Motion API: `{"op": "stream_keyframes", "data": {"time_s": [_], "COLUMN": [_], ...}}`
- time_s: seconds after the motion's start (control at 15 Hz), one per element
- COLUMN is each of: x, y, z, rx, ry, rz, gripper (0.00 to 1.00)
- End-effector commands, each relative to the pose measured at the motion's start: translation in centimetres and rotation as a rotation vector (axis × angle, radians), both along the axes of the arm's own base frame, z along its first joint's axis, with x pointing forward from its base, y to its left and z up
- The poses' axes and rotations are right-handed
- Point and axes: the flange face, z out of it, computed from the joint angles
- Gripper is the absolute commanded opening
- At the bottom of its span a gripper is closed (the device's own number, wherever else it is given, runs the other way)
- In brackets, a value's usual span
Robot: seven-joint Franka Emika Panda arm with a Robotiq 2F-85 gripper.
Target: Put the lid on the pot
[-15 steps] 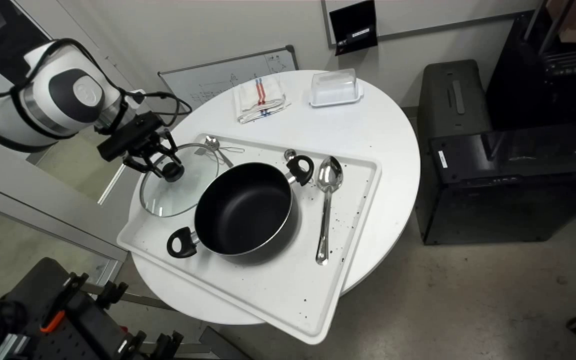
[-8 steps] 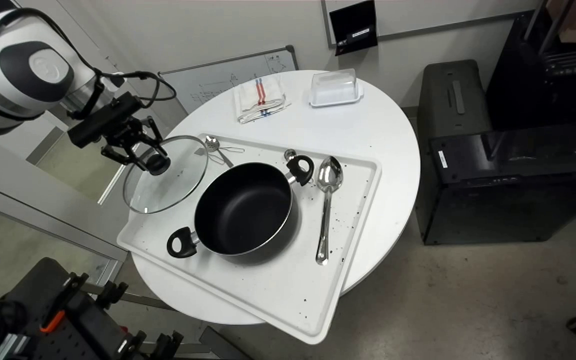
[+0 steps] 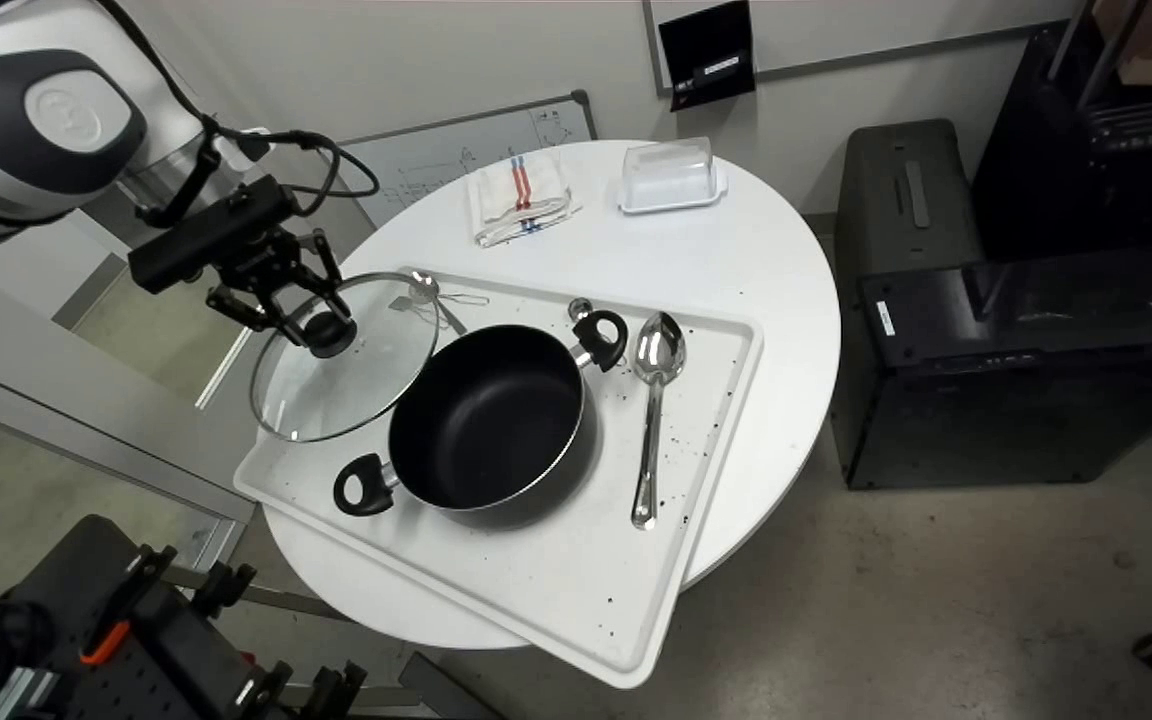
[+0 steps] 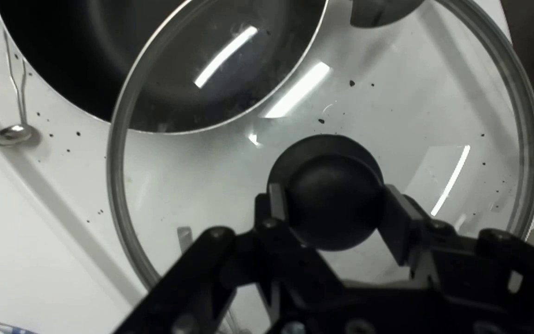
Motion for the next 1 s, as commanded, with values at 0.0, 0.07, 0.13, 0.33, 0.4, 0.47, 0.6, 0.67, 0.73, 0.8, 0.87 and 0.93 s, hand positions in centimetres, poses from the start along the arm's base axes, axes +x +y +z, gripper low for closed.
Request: {"op": "stream_keyframes", "data": {"time_s": [0.0,0.07,0.13,0.33,0.4,0.47,0.6,0.67,0.73,0.8,0.87,0.93], "x": [-0.7,-0.7,-0.8,-1.0,-1.0,-1.0,-0.8,-0.7,-0.5,-0.3,-0.2,-0.1], "y": [-4.5,-5.9,-7.2,-10.9,-12.1,-13.0,-14.9,-15.6,-16.2,-16.7,-17.1,-17.5], "z": [2.1,2.3,2.5,2.9,2.9,2.9,2.6,2.3,2.1,1.8,1.6,1.3], "rx": [0.01,0.011,0.011,0.004,-0.002,-0.007,-0.014,-0.016,-0.016,-0.015,-0.011,-0.012], "ry": [-0.006,-0.006,-0.009,-0.027,-0.033,-0.04,-0.053,-0.058,-0.066,-0.071,-0.074,-0.075], "rz": [-0.056,-0.075,-0.096,-0.156,-0.179,-0.2,-0.24,-0.26,-0.275,-0.291,-0.302,-0.314], "gripper": [0.25,0.25,0.25,0.25,0.25,0.25,0.25,0.25,0.25,0.25,0.25,0.25]}}
